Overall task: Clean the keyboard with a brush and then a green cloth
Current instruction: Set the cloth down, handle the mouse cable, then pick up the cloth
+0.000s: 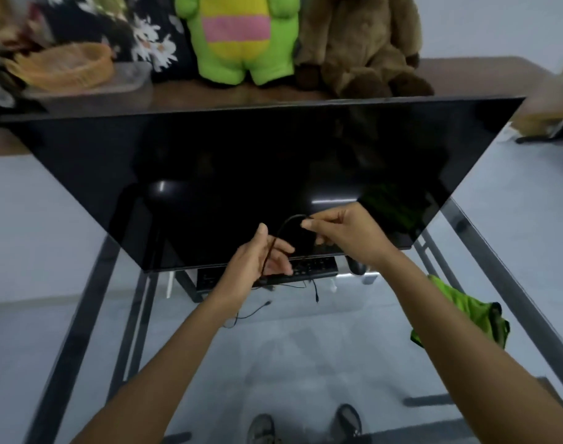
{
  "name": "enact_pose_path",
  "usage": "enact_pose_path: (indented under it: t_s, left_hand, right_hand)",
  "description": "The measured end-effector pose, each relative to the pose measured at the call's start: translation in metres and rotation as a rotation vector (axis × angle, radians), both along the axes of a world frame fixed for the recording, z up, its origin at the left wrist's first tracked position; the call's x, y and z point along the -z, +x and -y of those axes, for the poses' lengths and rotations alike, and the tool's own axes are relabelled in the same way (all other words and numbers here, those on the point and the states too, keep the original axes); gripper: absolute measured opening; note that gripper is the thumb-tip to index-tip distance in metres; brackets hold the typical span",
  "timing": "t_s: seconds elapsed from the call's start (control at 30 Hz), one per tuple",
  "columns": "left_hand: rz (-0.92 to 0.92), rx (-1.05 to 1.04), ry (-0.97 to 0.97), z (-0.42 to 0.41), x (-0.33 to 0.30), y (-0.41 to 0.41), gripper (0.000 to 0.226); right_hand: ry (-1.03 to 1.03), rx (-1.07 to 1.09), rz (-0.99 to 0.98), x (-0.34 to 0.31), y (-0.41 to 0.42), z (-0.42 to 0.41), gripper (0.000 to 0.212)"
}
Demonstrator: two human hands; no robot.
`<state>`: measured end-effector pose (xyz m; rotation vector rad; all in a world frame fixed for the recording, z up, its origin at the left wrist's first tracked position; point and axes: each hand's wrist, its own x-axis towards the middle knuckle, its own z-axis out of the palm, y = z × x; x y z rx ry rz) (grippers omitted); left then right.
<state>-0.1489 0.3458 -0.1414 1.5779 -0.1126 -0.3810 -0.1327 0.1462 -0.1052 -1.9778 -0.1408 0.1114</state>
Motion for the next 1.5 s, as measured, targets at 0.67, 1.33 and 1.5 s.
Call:
enact_pose_path:
  t_s: [0.67, 1.33, 1.5]
  left_hand:
    - [0.391, 0.180, 0.432, -0.099, -0.015, 0.034, 0.020]
    - [0.393, -0.191, -0.161, -0.076, -0.048, 0.058, 0.026]
    - [0.608, -0.041, 0.276, -0.093, -0.020, 0.060, 0.022]
  right_hand:
    - [-0.303, -0.233, 0.079, -0.015, -0.007, -0.086, 0.008]
    - [-0.136, -0.214, 0.107, 0.004, -0.021, -0.151, 0.019]
    - [-0.327, -0.219, 0.080, -0.022, -0.011, -0.127, 0.025]
